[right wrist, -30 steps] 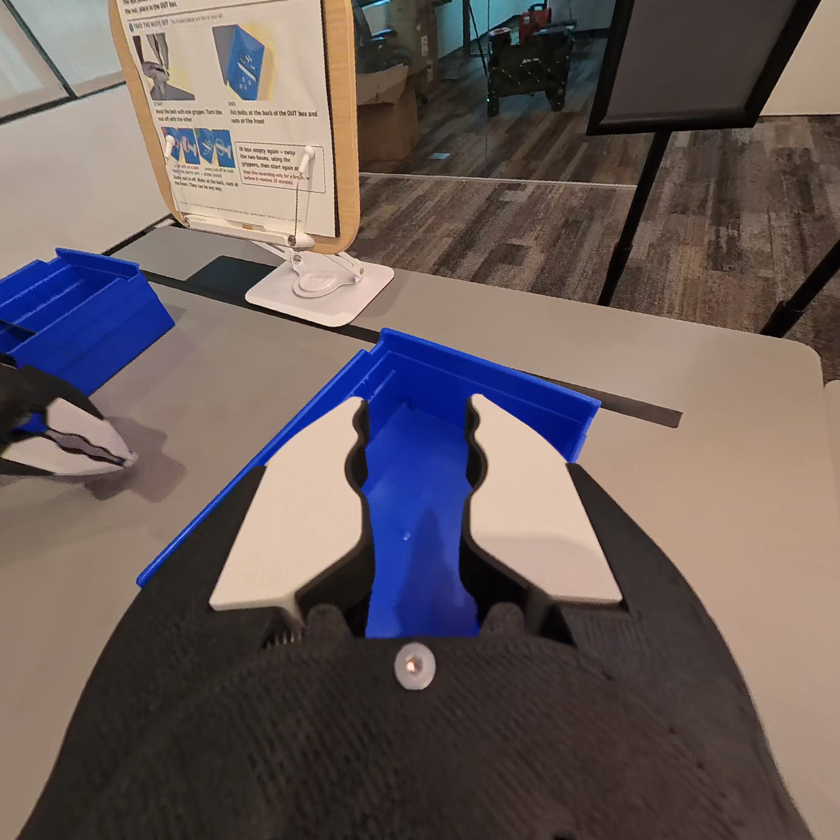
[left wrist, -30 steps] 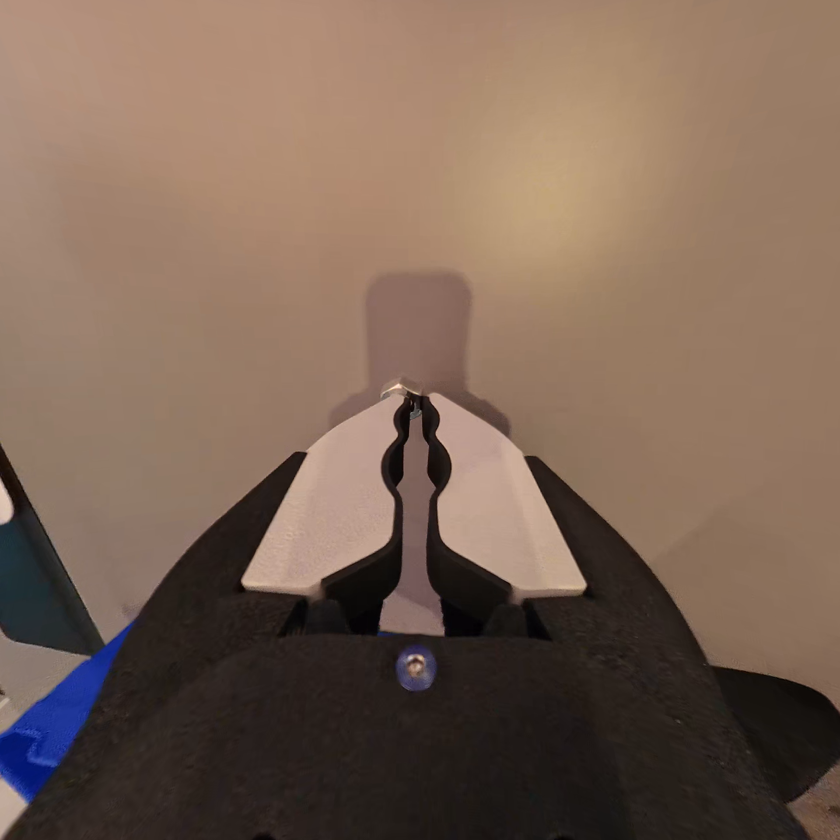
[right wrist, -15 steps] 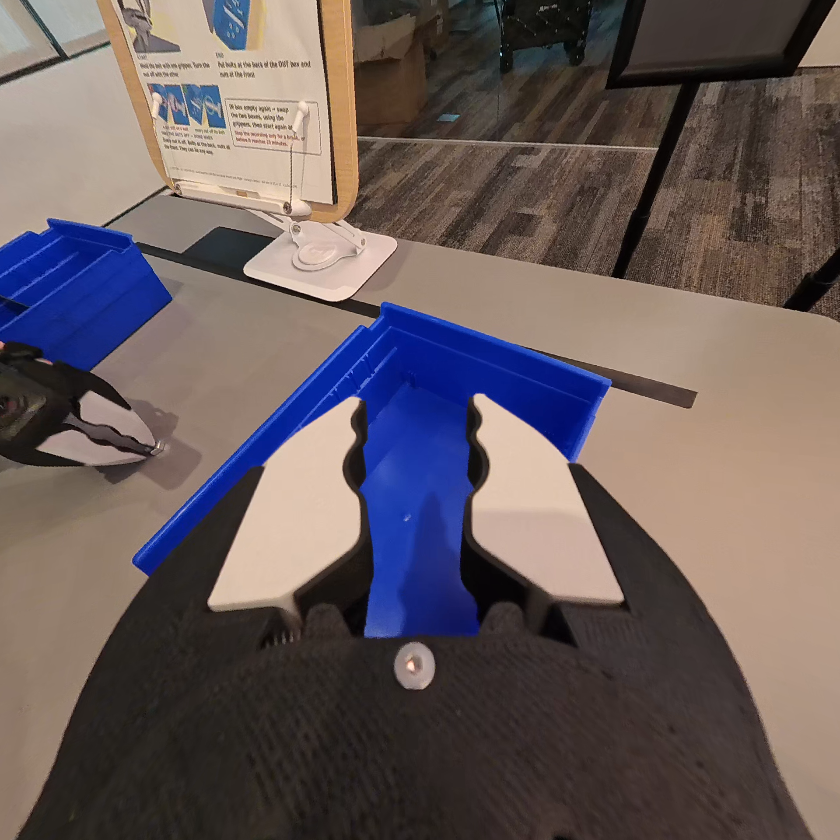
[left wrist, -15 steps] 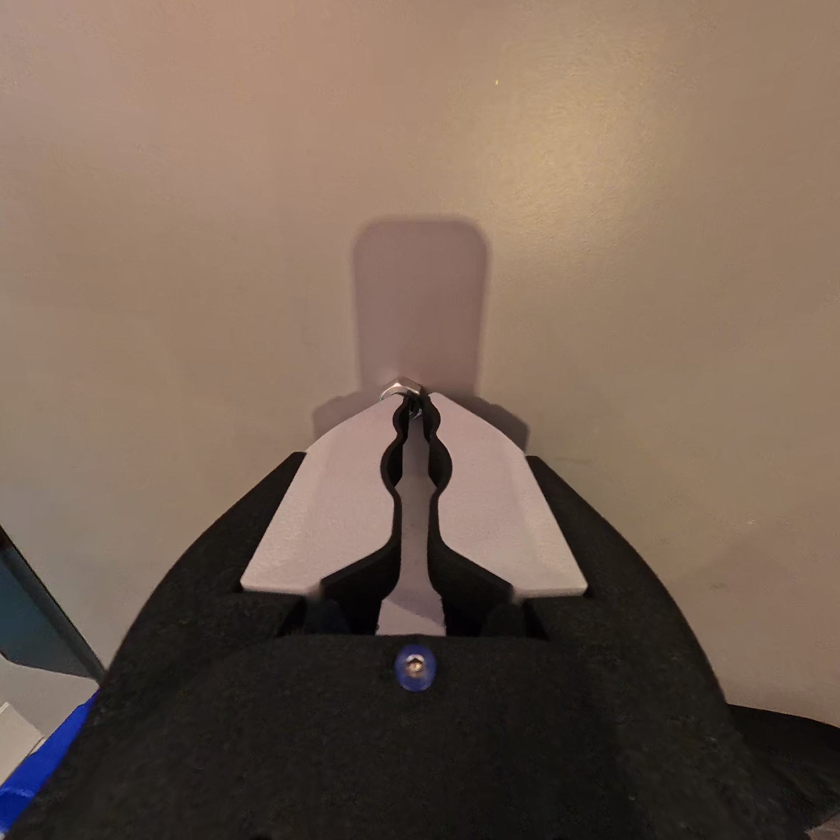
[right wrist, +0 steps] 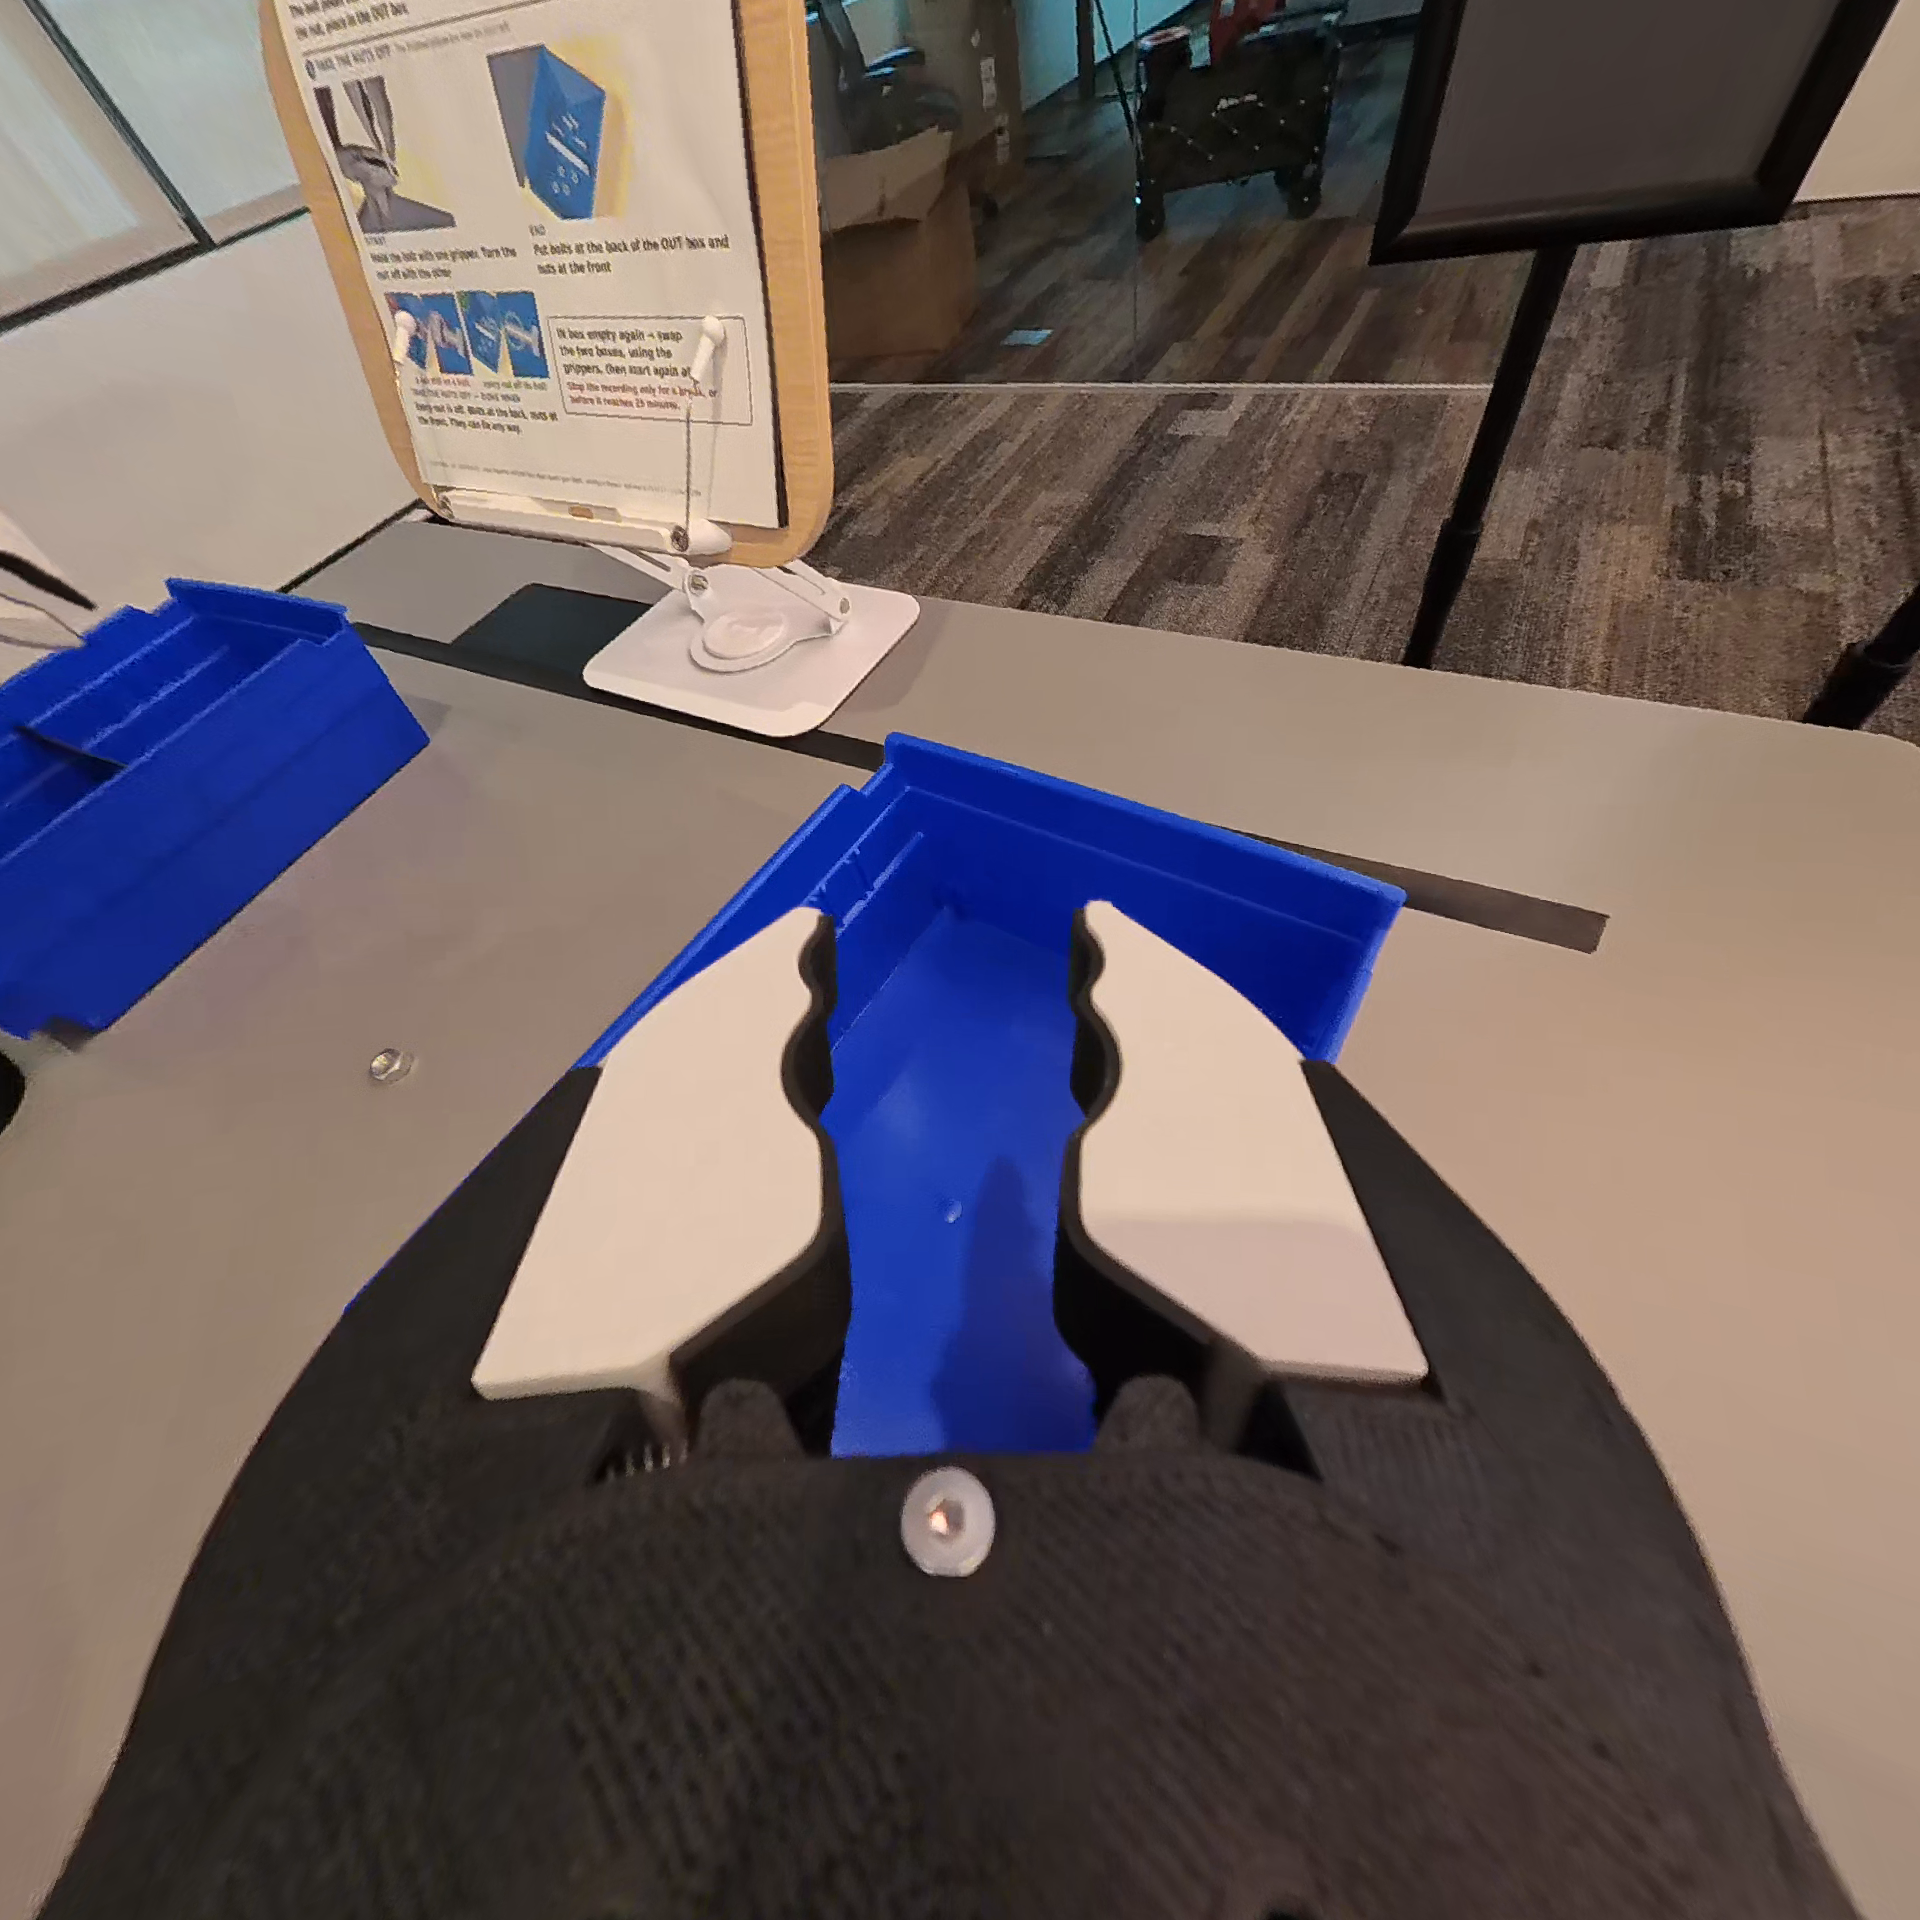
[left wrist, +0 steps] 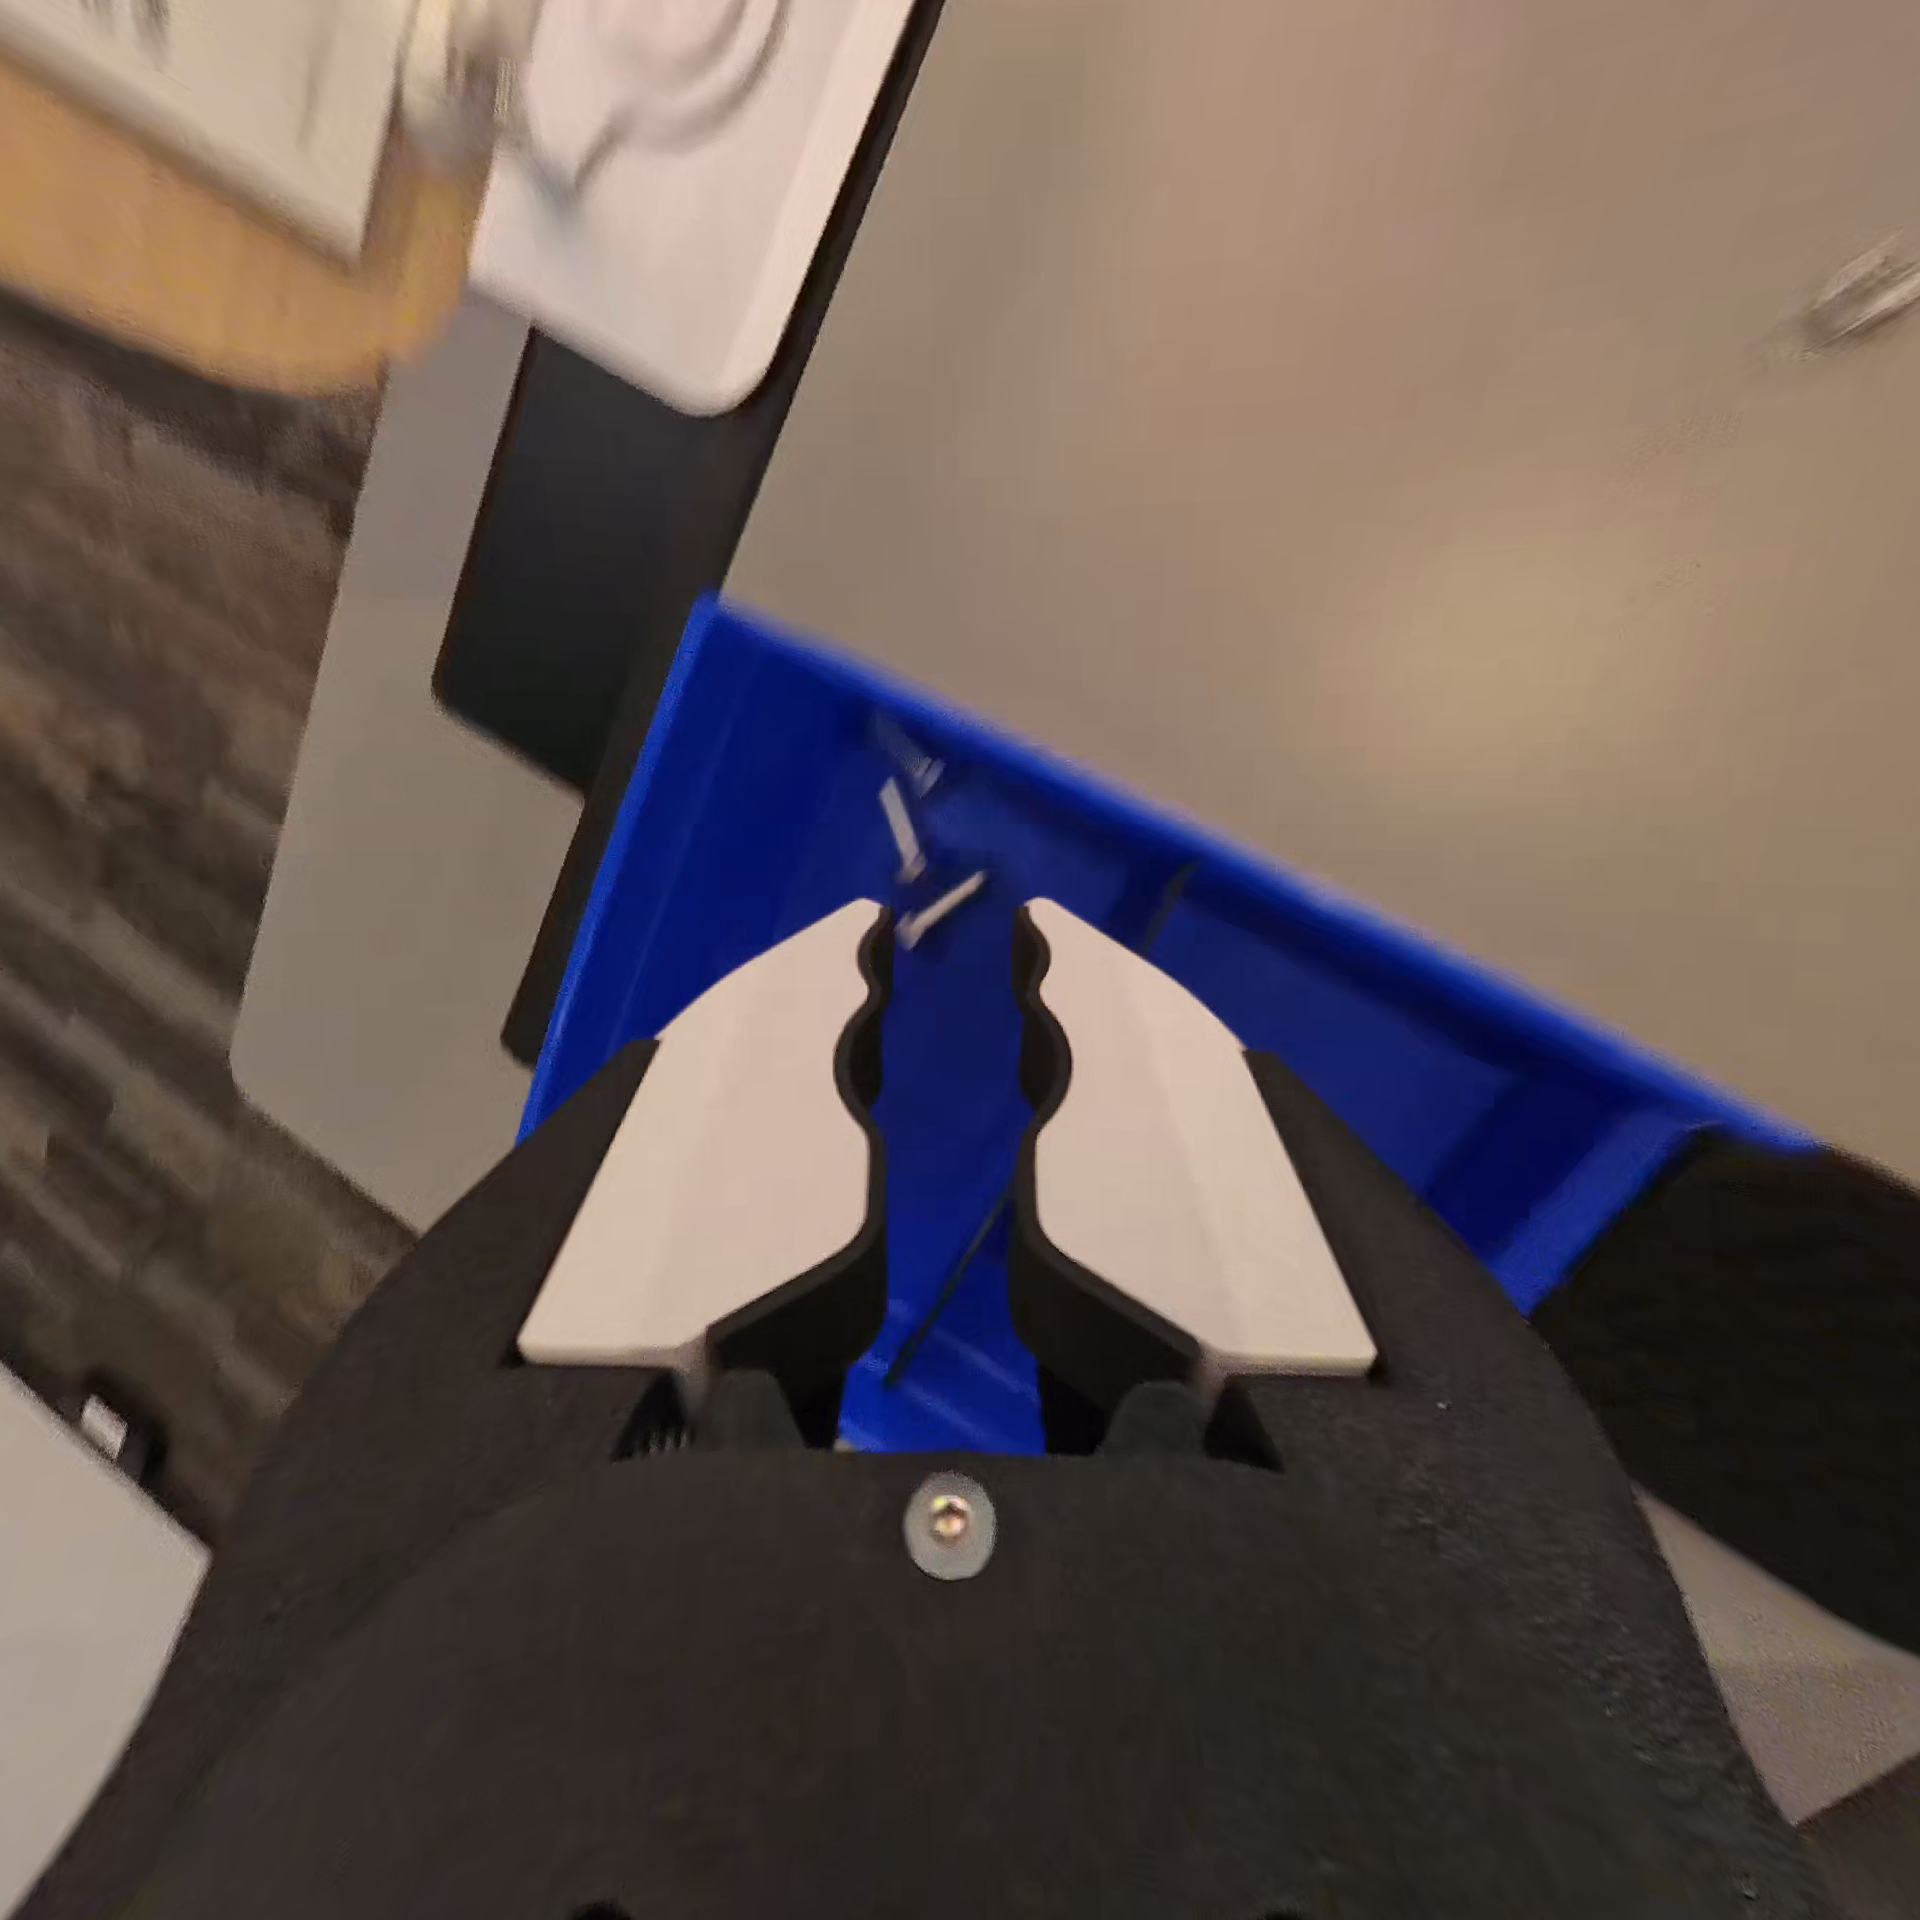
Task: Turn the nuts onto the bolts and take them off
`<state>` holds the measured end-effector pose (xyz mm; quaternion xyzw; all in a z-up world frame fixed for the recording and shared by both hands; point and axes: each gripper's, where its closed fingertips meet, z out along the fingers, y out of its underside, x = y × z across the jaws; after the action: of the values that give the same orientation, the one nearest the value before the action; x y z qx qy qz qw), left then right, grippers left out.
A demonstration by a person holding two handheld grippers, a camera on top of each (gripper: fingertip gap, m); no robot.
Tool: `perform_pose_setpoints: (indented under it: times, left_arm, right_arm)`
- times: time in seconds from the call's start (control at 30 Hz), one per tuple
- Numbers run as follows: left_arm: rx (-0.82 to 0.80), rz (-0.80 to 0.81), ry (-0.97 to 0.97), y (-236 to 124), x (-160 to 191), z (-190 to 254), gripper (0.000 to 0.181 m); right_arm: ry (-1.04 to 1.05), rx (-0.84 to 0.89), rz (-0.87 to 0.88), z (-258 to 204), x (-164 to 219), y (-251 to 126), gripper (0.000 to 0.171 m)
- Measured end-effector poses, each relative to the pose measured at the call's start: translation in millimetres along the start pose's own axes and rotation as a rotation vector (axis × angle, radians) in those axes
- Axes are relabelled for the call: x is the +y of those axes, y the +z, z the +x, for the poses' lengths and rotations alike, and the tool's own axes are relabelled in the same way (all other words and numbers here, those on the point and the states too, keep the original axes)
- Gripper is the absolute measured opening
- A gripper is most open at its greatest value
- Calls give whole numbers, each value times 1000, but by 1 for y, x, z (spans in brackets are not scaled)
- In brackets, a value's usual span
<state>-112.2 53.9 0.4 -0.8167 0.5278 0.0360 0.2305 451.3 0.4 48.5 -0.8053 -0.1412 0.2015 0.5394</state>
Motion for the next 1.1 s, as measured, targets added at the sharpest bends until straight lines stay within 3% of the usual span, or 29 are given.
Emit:
perform_pose_setpoints:
  times: [0.13,0.23,0.63,0.77,0.83,0.93,1.1]
  left_arm:
    - [58,-168,29,55,65,-28,20]
    - [46,-249,145,90,94,-42,20]
    - [192,-218,228,149,93,-40,22]
    - [222,-208,197,150,92,-39,16]
    - [152,-205,208,149,91,-43,16]
    - [-91,-165,139,128,80,-67,15]
    - [-477,67,-141,35,36,-94,14]
  right_arm:
    - [-26,16,-56,0,7,8,45]
    - [-24,27,-82,2,11,13,45]
    - [-32,54,-197,9,29,33,45]
    - [-46,50,-224,7,32,38,46]
    - [-50,43,-232,6,34,40,46]
    - [-52,38,-253,6,39,43,46]
    - [-55,21,-251,1,37,48,46]
